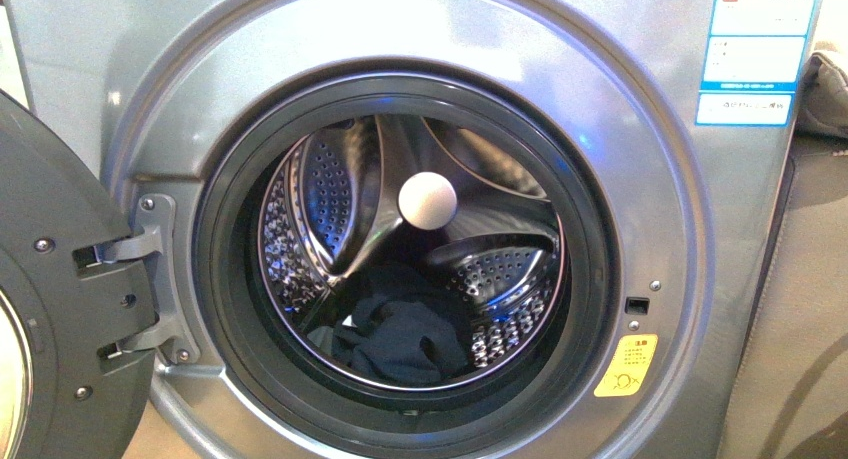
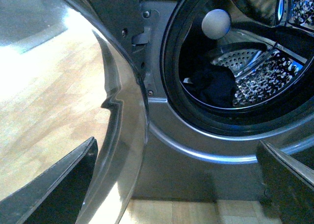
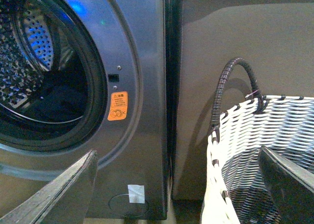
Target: Collect clothes from washing machine
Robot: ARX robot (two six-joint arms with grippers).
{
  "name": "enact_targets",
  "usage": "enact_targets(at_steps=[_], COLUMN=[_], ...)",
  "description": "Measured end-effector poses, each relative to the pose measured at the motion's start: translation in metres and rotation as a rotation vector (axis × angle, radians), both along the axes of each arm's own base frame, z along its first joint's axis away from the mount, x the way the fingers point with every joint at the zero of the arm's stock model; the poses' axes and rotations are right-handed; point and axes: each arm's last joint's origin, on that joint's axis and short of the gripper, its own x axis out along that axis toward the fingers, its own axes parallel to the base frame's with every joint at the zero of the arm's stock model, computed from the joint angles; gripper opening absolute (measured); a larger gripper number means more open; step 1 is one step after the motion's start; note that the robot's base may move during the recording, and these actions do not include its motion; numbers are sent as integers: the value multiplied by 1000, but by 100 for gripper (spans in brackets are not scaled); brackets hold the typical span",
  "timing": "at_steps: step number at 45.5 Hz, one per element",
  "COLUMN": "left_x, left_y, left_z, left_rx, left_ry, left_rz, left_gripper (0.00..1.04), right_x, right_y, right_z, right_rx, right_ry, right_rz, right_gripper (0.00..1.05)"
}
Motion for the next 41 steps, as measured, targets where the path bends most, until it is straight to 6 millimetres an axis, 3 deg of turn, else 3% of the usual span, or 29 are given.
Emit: enact_targets(at_steps=[8, 14, 25, 33, 41], left_x=[0, 5, 27, 59, 97], left_y=[0, -1, -20, -47, -62], left_z=[-1, 1, 33, 48, 56], left_rx=[-2, -49, -56, -36, -20], left_ry=[9, 135, 75, 69, 80], left_rz=[-17, -260, -350, -454, -512], left_gripper=[98, 98, 98, 98, 98], right_x=[0, 0, 0, 0, 0], right_y=[0, 0, 0, 0, 0], right_z=[0, 0, 0, 0, 0], right_rx=[0, 0, 0, 0, 0], right_ry=[0, 0, 0, 0, 0], right_rz=[0, 2, 1, 0, 0], right_gripper=[97, 97, 97, 97, 97])
